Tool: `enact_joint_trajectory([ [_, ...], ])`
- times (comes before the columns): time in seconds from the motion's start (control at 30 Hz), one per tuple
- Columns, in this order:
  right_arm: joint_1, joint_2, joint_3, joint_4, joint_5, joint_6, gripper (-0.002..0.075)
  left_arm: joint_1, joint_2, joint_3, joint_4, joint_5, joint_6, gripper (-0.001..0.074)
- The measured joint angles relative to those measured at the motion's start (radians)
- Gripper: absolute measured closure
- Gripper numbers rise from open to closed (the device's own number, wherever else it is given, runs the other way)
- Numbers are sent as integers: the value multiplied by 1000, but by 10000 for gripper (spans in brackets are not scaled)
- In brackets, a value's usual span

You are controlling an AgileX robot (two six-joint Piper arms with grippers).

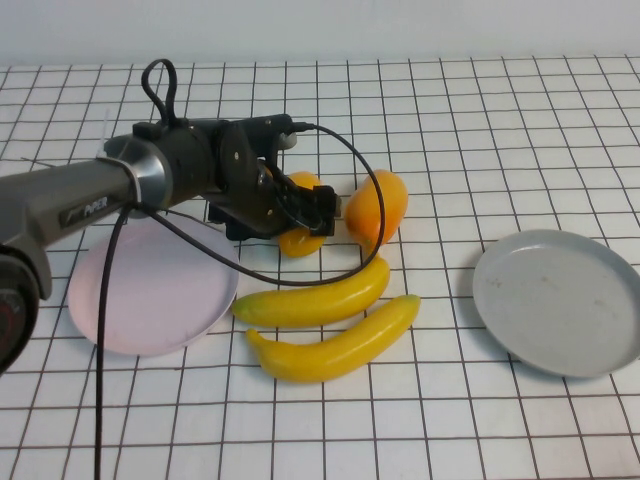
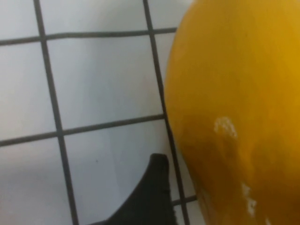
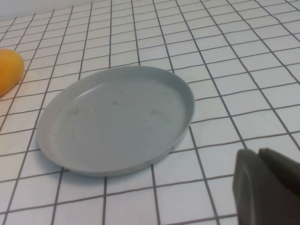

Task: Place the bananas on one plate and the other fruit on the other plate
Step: Put one type of fruit in the left plate

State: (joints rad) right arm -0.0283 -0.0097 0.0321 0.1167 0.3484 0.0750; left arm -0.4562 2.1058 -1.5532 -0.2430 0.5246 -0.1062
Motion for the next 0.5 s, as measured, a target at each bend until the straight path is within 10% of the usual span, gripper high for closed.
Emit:
enact_joint_trajectory([
  [0.23,0,0,0,0,0,0,742,0,0,-16,82,26,0,229],
  [0.5,0,0,0,0,0,0,742,0,-85,-36,230,63,0,228],
])
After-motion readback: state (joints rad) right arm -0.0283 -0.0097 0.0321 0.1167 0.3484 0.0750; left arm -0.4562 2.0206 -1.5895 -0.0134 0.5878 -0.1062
